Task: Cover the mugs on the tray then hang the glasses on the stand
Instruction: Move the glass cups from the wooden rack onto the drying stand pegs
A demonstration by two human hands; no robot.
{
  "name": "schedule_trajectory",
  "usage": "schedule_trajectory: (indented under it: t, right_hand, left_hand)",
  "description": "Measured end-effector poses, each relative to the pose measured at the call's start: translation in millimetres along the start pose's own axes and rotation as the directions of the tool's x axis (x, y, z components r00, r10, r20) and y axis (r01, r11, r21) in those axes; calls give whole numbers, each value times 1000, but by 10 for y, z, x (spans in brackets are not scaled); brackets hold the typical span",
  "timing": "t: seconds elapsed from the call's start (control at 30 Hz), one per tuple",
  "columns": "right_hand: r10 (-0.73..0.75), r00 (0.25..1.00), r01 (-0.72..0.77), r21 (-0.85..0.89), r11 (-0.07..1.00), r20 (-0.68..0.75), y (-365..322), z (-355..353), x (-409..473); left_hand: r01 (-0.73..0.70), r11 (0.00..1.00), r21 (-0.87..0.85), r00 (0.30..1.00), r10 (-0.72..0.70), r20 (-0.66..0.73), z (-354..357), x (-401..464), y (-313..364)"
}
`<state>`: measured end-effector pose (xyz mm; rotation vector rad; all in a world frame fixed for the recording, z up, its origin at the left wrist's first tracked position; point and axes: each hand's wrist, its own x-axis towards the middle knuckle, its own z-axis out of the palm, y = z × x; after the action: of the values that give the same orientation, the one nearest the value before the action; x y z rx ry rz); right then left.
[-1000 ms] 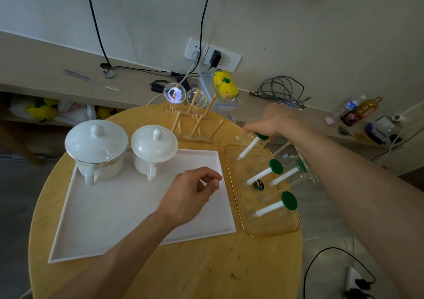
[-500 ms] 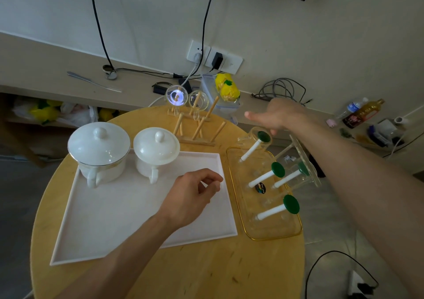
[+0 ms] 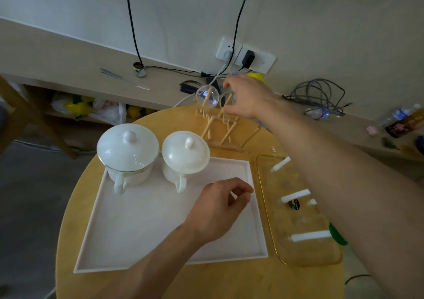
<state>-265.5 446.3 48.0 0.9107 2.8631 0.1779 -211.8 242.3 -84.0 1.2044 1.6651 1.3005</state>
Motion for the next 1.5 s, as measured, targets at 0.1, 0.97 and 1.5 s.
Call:
schedule_trajectory:
  t: [0.1, 0.97, 1.5]
  right_hand:
    - [13, 1000, -14, -32, 999, -19, -81, 135, 117]
    - [211, 967, -199, 96, 975, -142, 379, -802, -1224]
    - [442, 878, -423, -137, 896, 184, 612, -643, -1881]
  left_hand:
    - [1, 1000, -4, 1000, -1, -5, -16, 20, -10]
    - [-16, 999, -45, 1000, 15, -14, 18, -26, 100]
    - [-23, 999, 32, 1000, 22, 18, 123, -138, 85]
